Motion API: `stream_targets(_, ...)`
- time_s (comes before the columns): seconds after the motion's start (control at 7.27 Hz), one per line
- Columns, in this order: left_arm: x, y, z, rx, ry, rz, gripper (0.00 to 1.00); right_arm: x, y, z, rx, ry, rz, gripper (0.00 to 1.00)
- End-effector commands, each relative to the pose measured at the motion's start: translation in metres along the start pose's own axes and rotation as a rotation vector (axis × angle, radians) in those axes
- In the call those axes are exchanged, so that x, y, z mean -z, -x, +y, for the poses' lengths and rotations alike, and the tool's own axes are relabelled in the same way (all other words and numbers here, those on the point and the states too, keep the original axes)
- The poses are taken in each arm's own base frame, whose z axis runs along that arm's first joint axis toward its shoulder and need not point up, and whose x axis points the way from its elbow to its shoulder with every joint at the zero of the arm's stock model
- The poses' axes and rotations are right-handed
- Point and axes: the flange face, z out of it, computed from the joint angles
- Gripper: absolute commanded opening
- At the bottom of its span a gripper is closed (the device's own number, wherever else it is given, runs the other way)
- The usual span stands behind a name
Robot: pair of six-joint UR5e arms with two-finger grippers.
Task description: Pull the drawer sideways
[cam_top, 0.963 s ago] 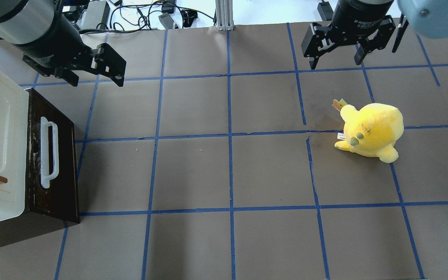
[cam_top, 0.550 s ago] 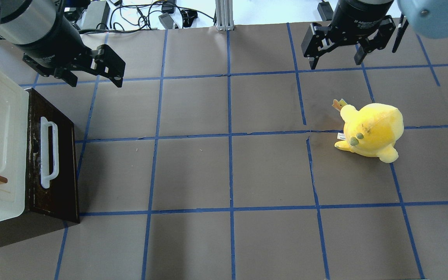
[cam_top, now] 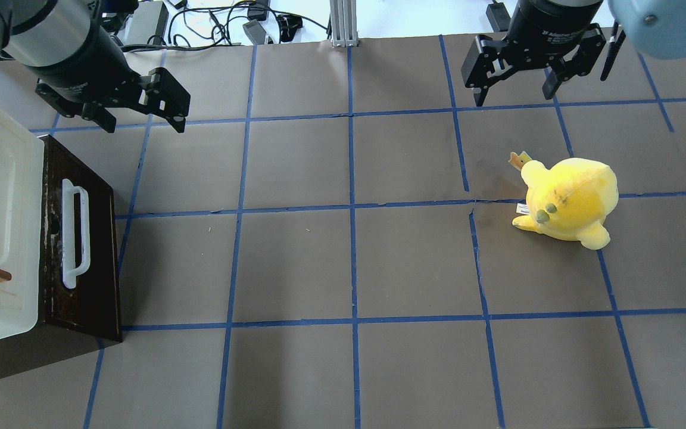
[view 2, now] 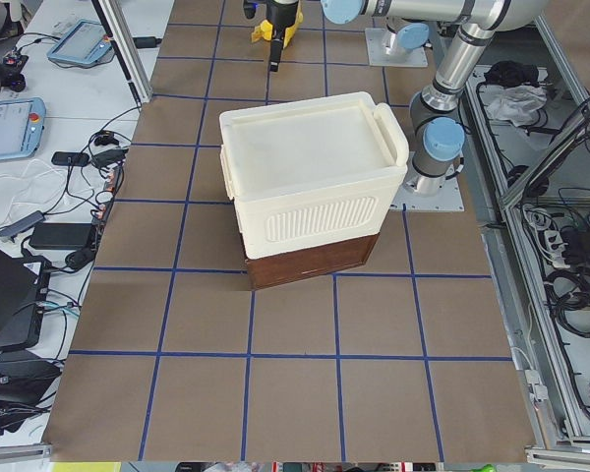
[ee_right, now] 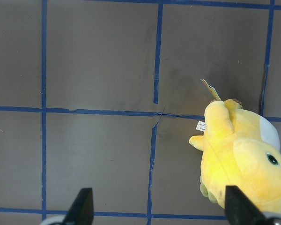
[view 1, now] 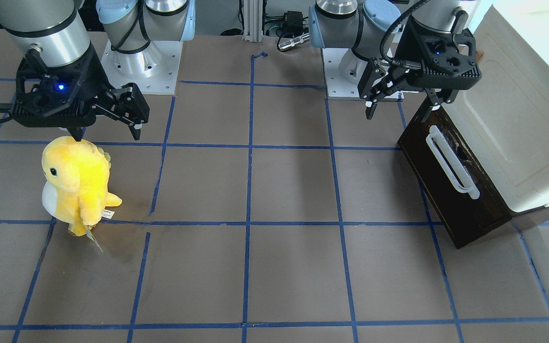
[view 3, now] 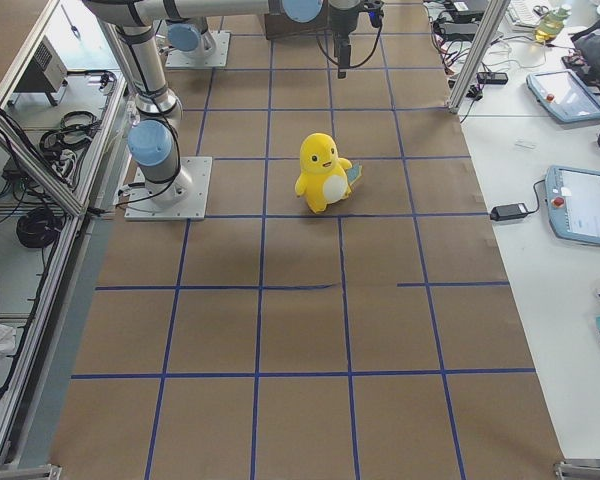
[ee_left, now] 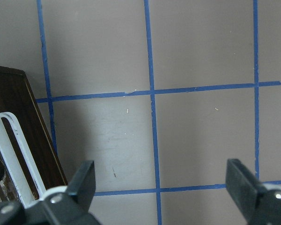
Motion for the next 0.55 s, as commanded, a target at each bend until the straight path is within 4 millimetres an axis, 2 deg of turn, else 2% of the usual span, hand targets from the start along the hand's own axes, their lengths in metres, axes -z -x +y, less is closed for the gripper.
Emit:
stream_targets(0.0, -0.0003, 0.0003, 0.0003, 0.017, 0.000, -0.002, 1.00, 0.0000, 0.0000, 0.0000, 0.000, 0.000, 0.000, 1.00)
stream_targets(0.41, -0.0060, 0.0007, 0.0010, 0.018, 0.016, -0.006, 1.00, 0.0000, 0.0000, 0.0000, 0.000, 0.000, 0.000, 1.00)
